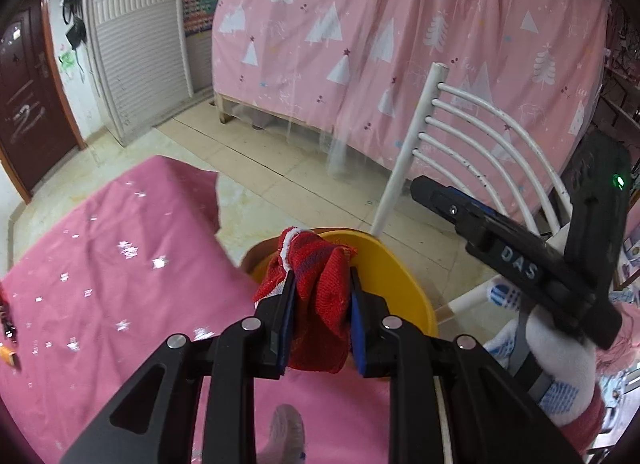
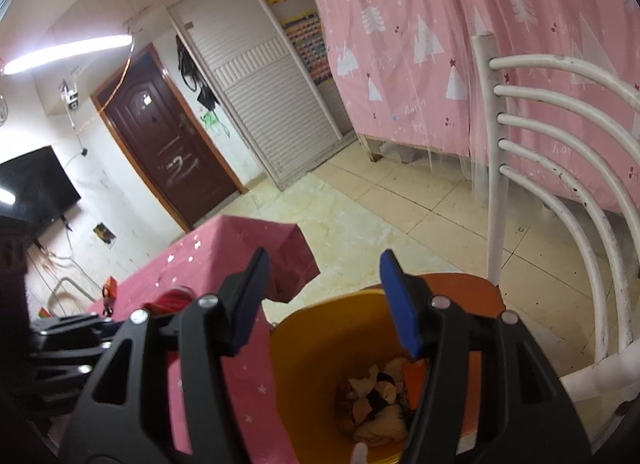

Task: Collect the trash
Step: 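Carry the red hat and orange box to the yellow bin and release both, then move both open grippers back over the table toward the beige hairbrush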

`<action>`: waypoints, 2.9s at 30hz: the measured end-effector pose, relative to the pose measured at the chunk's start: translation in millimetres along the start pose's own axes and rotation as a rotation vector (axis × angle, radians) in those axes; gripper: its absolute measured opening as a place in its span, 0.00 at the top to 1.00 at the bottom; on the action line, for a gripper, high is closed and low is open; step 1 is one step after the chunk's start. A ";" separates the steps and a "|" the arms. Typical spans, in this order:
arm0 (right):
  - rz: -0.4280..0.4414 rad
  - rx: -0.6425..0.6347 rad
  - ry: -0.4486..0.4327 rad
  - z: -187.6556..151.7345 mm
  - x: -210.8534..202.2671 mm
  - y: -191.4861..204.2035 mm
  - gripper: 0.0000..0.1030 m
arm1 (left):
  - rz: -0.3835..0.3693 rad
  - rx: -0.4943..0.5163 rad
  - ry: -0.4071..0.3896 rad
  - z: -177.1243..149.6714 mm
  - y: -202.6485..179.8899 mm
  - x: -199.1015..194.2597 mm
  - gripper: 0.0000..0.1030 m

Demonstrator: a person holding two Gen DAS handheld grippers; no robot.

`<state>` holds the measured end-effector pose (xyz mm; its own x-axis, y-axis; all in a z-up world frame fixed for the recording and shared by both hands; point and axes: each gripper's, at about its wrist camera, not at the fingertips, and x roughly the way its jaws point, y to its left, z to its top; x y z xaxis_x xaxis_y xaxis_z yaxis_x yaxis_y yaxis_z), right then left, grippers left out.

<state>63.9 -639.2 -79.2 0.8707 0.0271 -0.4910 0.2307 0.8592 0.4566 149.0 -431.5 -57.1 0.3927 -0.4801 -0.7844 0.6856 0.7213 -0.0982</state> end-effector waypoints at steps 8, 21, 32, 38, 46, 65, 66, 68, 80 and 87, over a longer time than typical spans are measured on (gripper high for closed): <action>0.015 0.007 -0.033 1.8 -4.0 6.5 0.43 | -0.065 -0.012 -0.020 7.6 -8.8 3.8 0.54; 0.038 -0.045 0.001 -7.3 4.3 39.6 0.43 | -0.051 -0.061 -0.069 -7.6 28.7 -31.3 0.49; 0.076 -0.162 0.058 -18.2 18.7 111.3 0.38 | -0.022 -0.134 -0.138 -27.0 86.7 -79.6 0.46; 0.112 -0.232 0.096 -26.2 33.5 156.7 0.38 | 0.026 -0.172 -0.189 -39.4 127.7 -112.8 0.43; 0.166 -0.324 0.147 -44.1 53.5 220.4 0.38 | 0.100 -0.230 -0.238 -58.8 181.3 -145.5 0.35; 0.255 -0.489 0.256 -82.2 97.3 332.2 0.38 | 0.340 -0.356 -0.251 -118.9 306.1 -199.9 0.28; 0.259 -0.500 0.261 -84.4 99.5 336.9 0.38 | 0.346 -0.368 -0.252 -122.9 313.6 -202.8 0.27; 0.265 -0.515 0.270 -87.7 103.4 344.3 0.37 | 0.362 -0.381 -0.253 -128.8 324.1 -206.4 0.25; 0.316 -0.603 0.334 -107.4 129.6 391.6 0.30 | 0.487 -0.484 -0.251 -164.3 395.1 -226.5 0.20; 0.333 -0.633 0.373 -114.0 148.0 408.7 0.30 | 0.494 -0.544 -0.217 -184.1 433.3 -225.1 0.16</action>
<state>237.6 -225.8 -49.9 0.6224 0.4051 -0.6697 -0.4024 0.8995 0.1701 244.9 81.0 -35.8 0.7253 -0.0846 -0.6832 0.0230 0.9948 -0.0988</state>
